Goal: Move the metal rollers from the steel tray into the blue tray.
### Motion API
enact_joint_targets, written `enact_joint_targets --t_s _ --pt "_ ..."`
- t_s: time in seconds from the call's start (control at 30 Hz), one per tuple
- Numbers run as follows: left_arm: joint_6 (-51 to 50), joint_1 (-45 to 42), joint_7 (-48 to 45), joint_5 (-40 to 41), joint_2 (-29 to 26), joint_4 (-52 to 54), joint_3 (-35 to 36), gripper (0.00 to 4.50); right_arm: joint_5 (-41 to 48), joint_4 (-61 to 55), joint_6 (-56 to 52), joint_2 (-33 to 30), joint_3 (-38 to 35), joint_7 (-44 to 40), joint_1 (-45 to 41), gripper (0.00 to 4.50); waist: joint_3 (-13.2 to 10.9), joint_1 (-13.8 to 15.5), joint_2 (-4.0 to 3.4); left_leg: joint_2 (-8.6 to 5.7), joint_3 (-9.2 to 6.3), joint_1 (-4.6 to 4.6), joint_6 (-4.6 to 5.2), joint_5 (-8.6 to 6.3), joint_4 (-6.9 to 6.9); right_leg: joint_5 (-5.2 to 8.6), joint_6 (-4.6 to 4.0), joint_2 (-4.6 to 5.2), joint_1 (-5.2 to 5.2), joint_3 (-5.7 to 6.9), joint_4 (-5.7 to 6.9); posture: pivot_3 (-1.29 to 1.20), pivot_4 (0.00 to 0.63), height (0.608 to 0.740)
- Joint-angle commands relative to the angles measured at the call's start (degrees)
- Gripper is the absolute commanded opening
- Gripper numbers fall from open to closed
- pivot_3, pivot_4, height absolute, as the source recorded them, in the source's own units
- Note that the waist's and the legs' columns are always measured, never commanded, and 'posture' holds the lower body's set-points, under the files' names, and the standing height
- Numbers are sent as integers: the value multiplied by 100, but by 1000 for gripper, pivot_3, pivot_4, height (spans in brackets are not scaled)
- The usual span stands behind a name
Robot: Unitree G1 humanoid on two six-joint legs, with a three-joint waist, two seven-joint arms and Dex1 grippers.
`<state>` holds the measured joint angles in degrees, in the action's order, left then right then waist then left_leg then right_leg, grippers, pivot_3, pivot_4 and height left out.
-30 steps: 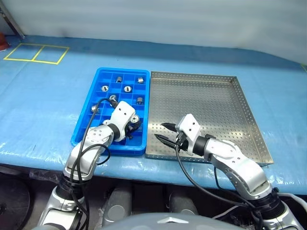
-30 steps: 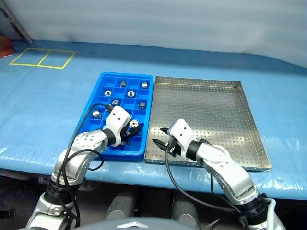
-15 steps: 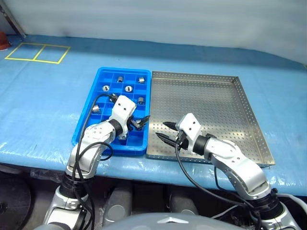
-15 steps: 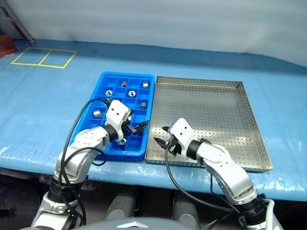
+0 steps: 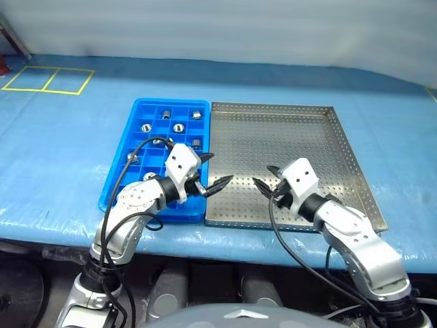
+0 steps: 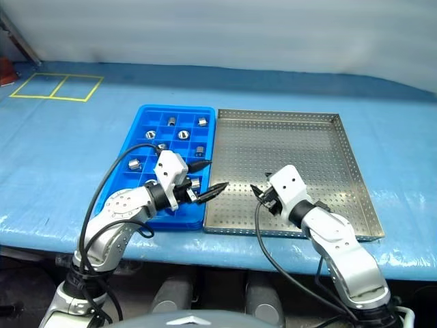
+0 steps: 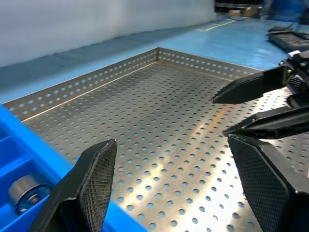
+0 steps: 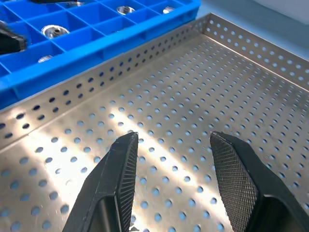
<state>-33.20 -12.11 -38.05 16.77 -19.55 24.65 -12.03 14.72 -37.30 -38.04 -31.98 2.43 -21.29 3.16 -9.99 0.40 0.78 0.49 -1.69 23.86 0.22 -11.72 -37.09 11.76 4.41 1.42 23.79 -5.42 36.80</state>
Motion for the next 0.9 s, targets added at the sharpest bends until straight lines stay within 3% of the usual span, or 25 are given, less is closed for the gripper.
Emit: enact_joint_targets --t_s 0.03,0.07,0.17,0.33,0.9 --pt "177 -72 -190 100 -50 107 -126 3986 169 -251 5 -137 -514 -187 140 2455 0 -73 0 0 -1 1 0 0 0 0 0 0 0 0 0 8 150 740" --pt "205 -104 -208 70 -53 52 -163 3986 272 -225 51 -167 -633 -314 187 2455 0 -105 0 0 0 0 0 0 -1 0 0 0 0 0 0 1 150 740" --pt "310 -168 -265 -60 -99 -101 -276 4500 294 -119 105 -347 -827 -521 270 3060 0 -183 0 1 0 -2 0 0 0 0 0 -2 -1 0 0 -5 150 740" --pt "412 -209 -111 -185 -44 -305 -327 4500 427 -92 134 -239 -1031 -530 160 4449 0 -251 0 2 0 -5 0 0 0 0 0 -4 -2 -1 2 -17 150 740" --pt "522 -192 -129 -281 -56 -355 -454 4500 499 -157 -3 -295 -833 -727 22 4449 -1 -260 1 1 1 -3 0 -1 3 0 0 -3 -1 -3 -1 -9 150 740"
